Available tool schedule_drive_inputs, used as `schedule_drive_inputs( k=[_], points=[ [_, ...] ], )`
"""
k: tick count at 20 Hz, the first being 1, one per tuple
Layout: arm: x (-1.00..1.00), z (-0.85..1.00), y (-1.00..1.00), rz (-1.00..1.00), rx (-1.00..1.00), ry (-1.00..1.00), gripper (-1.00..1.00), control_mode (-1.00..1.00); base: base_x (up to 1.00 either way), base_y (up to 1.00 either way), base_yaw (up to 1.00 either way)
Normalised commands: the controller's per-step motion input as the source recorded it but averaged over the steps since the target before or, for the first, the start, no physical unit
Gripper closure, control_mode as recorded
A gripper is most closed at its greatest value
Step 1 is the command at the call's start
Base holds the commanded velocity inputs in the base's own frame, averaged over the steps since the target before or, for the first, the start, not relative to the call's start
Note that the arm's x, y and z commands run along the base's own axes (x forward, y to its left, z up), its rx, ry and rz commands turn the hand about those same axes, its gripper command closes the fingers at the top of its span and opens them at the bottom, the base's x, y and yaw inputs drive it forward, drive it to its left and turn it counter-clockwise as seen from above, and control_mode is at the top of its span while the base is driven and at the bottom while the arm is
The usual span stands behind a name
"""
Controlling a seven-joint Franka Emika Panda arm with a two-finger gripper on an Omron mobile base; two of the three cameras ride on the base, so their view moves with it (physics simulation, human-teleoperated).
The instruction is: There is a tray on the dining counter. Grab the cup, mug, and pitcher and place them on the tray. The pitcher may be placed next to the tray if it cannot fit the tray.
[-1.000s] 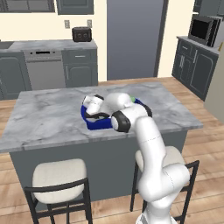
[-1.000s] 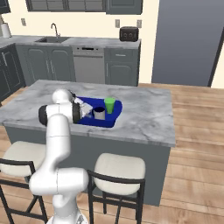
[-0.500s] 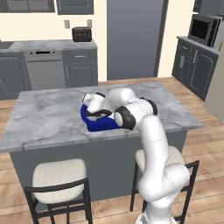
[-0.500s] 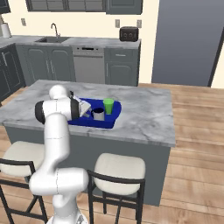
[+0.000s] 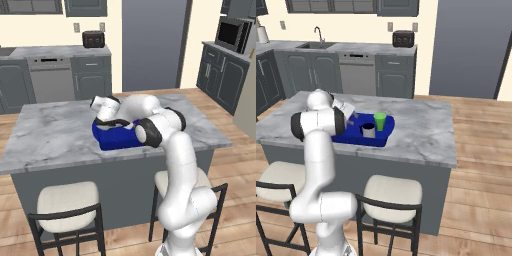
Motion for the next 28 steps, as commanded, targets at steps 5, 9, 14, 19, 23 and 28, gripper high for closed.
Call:
schedule_drive_inputs(
  k=[5, 9, 14, 19, 23, 28],
  points=[
    [-0.37, 0.85, 0.04, 0.02, 0.06, -0.09, -1.00, -1.00, 0.00, 0.00, 0.00],
    [-0.77, 0.85, -0.13, 0.12, 0.09, -0.08, -1.00, -1.00, 0.00, 0.00, 0.00],
    [-1.00, 0.50, -0.54, 0.20, 0.05, -0.12, -1.00, -1.00, 0.00, 0.00, 0.00],
    [-1.00, 0.31, -0.68, 0.23, 0.10, -0.06, -1.00, -1.00, 0.00, 0.00, 0.00],
    [-0.99, 0.34, -0.37, 0.31, 0.23, 0.06, -1.00, -1.00, 0.00, 0.00, 0.00],
    [-0.76, 0.48, -0.07, 0.34, 0.19, 0.17, -1.00, -1.00, 0.00, 0.00, 0.00]
  ],
)
